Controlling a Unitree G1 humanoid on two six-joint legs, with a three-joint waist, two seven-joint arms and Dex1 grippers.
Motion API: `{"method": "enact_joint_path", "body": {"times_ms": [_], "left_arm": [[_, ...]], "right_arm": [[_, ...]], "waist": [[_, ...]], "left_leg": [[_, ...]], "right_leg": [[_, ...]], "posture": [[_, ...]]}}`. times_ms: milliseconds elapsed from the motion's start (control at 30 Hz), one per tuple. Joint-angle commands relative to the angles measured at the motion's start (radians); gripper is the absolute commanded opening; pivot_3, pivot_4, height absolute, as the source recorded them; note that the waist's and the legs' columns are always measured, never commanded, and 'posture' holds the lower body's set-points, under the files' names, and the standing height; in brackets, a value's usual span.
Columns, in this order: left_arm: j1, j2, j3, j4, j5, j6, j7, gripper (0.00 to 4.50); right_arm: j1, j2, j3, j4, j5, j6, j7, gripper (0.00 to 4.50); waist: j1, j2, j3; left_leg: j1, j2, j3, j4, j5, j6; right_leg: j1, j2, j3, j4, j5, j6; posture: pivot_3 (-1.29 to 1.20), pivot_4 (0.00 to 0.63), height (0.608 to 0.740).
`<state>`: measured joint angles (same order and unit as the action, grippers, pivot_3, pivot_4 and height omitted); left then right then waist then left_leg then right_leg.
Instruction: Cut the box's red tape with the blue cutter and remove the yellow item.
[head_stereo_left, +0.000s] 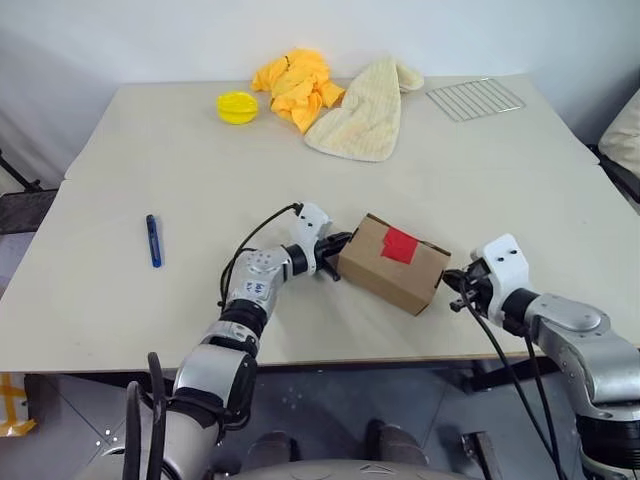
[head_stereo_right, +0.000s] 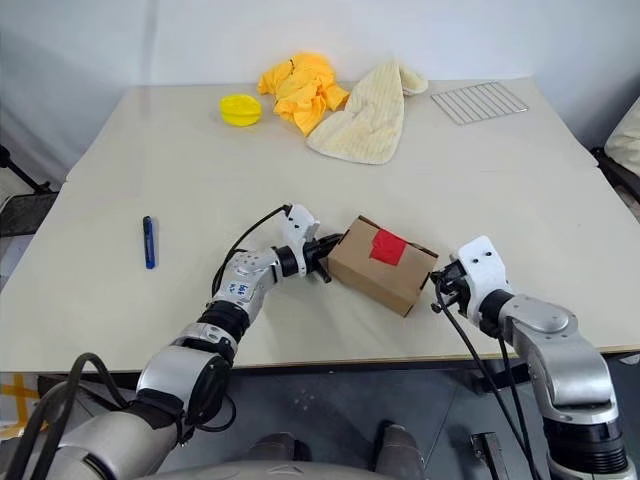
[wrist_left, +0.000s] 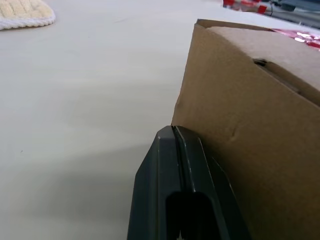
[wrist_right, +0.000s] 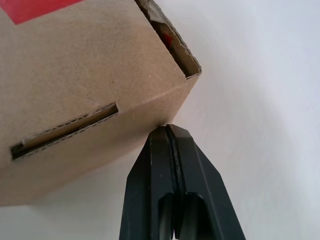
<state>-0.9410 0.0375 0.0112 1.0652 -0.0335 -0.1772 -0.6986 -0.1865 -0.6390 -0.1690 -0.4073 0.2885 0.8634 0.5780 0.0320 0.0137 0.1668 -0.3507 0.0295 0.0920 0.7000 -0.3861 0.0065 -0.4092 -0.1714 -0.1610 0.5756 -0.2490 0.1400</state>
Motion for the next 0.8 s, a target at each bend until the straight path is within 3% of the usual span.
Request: {"method": "enact_joint_path", "body": {"times_ms": [33, 267, 433, 800], "left_arm": [[0.005, -0.019, -0.027, 0.031, 0.019, 0.009, -0.005, 0.0], [0.013, 0.025, -0.02, 0.029, 0.011, 0.008, -0.016, 0.0], [0.004, 0.037, -0.01, 0.027, 0.0, 0.016, -0.018, 0.0], [-0.05, -0.047, -0.019, 0.07, -0.002, 0.018, -0.048, 0.0]], "right_arm": [[0.037, -0.028, -0.048, -0.065, 0.019, -0.031, 0.012, 0.02], [0.135, -0.098, -0.087, -0.04, -0.016, -0.108, 0.012, 0.02], [0.155, -0.109, -0.108, -0.091, 0.035, -0.063, 0.028, 0.02], [0.107, -0.079, -0.038, -0.167, 0.135, 0.034, 0.02, 0.02]], "waist": [[0.001, 0.0, 0.0], [-0.007, 0.0, 0.0], [-0.009, 0.0, 0.0], [0.005, -0.001, 0.001]], "left_leg": [[0.0, 0.0, 0.0, 0.0, 0.0, 0.0], [0.0, 0.0, 0.0, 0.0, 0.0, 0.0], [0.0, 0.0, 0.0, 0.0, 0.0, 0.0], [-0.001, 0.0, 0.0, 0.001, 0.0, 0.001]], "right_leg": [[0.0, 0.0, 0.0, 0.0, 0.0, 0.0], [0.0, 0.0, 0.0, 0.0, 0.0, 0.0], [0.0, 0.0, 0.0, 0.0, 0.001, -0.001], [0.0, 0.0, 0.0, -0.002, 0.002, -0.001]], "posture": [[0.0, 0.15, 0.74], [0.0, 0.15, 0.74], [0.0, 0.15, 0.74], [0.0, 0.15, 0.74]]}}
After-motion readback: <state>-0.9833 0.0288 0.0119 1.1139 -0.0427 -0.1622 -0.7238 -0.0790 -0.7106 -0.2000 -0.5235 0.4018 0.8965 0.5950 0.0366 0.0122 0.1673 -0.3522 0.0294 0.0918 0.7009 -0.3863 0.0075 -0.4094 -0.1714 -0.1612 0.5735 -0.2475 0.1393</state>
